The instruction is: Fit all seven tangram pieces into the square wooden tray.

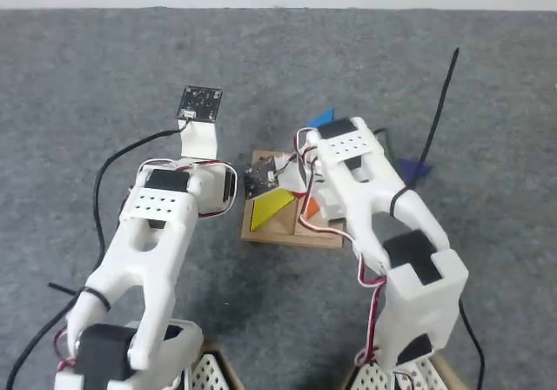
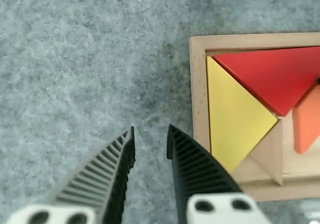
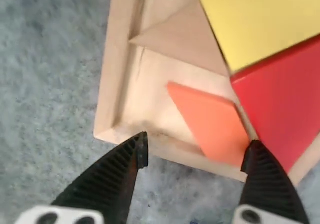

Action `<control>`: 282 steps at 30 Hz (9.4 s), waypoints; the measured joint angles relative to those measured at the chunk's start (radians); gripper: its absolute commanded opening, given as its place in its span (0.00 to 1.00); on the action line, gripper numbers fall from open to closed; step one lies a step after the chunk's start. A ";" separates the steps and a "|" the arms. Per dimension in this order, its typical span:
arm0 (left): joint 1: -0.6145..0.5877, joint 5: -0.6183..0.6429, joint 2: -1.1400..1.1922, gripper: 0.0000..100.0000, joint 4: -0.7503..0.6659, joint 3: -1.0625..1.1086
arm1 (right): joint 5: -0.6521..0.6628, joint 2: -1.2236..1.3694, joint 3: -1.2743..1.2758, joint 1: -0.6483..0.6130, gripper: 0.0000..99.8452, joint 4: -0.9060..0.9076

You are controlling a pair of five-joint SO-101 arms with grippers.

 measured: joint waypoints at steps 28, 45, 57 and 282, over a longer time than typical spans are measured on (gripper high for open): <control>0.002 0.003 0.003 0.11 0.000 0.003 | -0.199 0.000 -0.038 -0.029 0.12 -0.040; 0.002 0.003 0.003 0.11 -0.002 0.002 | -0.733 0.002 -0.253 0.003 0.17 0.044; 0.002 0.003 0.003 0.11 -0.002 0.002 | -1.200 -0.336 0.095 0.003 0.17 -0.276; 0.000 0.002 0.003 0.11 -0.003 0.017 | -1.347 -0.433 0.588 -0.273 0.11 -0.586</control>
